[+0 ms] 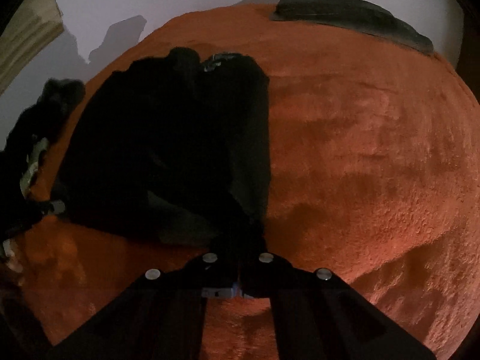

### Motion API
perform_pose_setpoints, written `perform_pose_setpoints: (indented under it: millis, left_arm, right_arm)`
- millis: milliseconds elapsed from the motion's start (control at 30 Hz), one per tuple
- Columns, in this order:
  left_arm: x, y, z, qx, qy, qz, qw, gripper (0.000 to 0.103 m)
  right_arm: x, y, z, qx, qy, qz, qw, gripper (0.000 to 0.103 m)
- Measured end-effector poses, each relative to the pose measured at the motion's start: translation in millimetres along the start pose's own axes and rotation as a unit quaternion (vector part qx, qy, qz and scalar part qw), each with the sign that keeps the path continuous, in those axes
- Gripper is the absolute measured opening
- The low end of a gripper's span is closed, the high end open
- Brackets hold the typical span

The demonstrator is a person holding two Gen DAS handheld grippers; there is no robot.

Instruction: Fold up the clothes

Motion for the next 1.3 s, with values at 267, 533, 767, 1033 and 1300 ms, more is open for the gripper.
perform_pose_setpoints:
  millis: [267,533,767,1033,1300]
  left_arm:
    - [-62,-3,31,0.032,0.033,0.036,0.9983,0.003]
    - [-47,33,-15,-0.011,-0.02,0.0,0.9997,0.002]
    - [-43,27,-23,-0.007,-0.032,-0.001,0.9995,0.002]
    - [-65,-12,-66,-0.006,-0.086,0.016,0.9961,0.003]
    - [-79,-33,-111,-0.039,-0.141,0.032,0.9888,0.008]
  right_arm:
    - [-51,7,-71,-0.115,-0.045,0.012,0.992,0.0]
    - [-53,50,-25,-0.047,-0.022,0.0,0.999,0.0]
    - [-70,32,-34,-0.055,-0.024,0.016,0.998,0.0]
    - [-10,11,-162,0.006,-0.354,0.022,0.935,0.066]
    - [65,53,-242,0.136,-0.606,0.043,0.783,0.066]
Point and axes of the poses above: each gripper's, at about its wrist camera, not at the fingertips, and y roughly the way its jaws point, z to its right, x to its underside, the point moved 1 cm from there along y, roughly the way its jaws point, and after that the axes turned 6 degrees about -x, right-handed, at the moved point
